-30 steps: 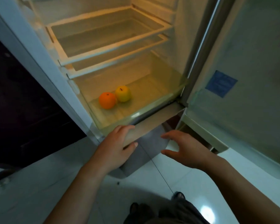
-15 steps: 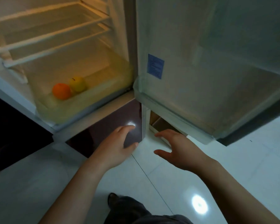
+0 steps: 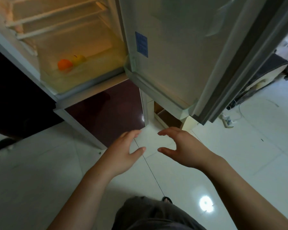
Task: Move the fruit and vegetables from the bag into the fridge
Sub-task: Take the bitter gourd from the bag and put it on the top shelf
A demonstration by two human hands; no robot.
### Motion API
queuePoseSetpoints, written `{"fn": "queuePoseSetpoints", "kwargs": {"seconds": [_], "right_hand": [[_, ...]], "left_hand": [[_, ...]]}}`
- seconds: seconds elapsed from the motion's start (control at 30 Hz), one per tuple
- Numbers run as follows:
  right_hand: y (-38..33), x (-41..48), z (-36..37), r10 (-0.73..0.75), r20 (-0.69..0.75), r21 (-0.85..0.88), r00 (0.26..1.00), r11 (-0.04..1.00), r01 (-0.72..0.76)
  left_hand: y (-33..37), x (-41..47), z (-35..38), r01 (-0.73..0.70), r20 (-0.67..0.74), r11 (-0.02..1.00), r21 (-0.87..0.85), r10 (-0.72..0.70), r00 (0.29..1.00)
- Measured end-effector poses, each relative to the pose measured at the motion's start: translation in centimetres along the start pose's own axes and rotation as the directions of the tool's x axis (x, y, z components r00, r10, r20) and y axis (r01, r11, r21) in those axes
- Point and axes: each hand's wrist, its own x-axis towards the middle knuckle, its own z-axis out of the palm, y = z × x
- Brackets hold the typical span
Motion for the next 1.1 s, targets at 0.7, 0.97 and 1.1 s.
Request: {"fn": "queuePoseSetpoints", "kwargs": {"seconds": [0.7,0.97,1.1], "right_hand": [[11.8,-13.4,-2.7,0.411,-0.177,0.158,0.894,0.909,-0.386],[25.4,-17.6,-10.3,0.467,-0.227,0.209,0.854,0.88,-0.426],[31.8,-19.7,-14.2,0.494,-0.257,0.209,0.831,0.867,-0.452]], "left_hand": [[11.9,4.7,10.4,-0.312,0.348,0.947,0.074,0.268,0.898],[24.7,11.6,19.9,-0.444,0.404,0.885,0.141,0.358,0.842],[31.3,16.2,24.4,-0.497,0.422,0.854,0.158,0.396,0.815]]}}
